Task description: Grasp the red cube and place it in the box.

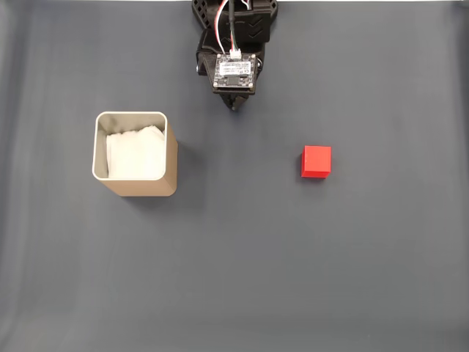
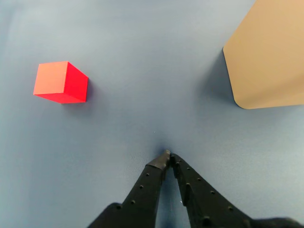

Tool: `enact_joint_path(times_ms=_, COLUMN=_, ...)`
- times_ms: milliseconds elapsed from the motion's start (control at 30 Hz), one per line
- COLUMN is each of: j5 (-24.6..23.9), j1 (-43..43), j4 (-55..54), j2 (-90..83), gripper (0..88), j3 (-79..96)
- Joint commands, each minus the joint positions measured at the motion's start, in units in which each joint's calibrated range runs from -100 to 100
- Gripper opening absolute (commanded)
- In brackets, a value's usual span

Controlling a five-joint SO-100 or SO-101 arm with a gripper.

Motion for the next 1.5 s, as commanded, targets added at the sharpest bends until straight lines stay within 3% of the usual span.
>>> enact_joint_path(times_ms=0, j5=-0.1, j1=0.2, j4=1.2, j2=0.0, gripper=0.8, j3=0.5)
enact_joint_path(times_ms=900, j5=4.2, j1=0.1, j4=1.7, j2=0.0, gripper=0.2, j3=0.5)
enact_joint_path(times_ms=1267, j5=2.6, j1=0.1, j4=-13.3, j2=0.0, gripper=0.1, j3=0.1)
enact_joint_path(times_ms=1467, j5=2.5, j1=-0.2, j4=-15.0, j2=0.0, gripper=0.2, j3=-3.3)
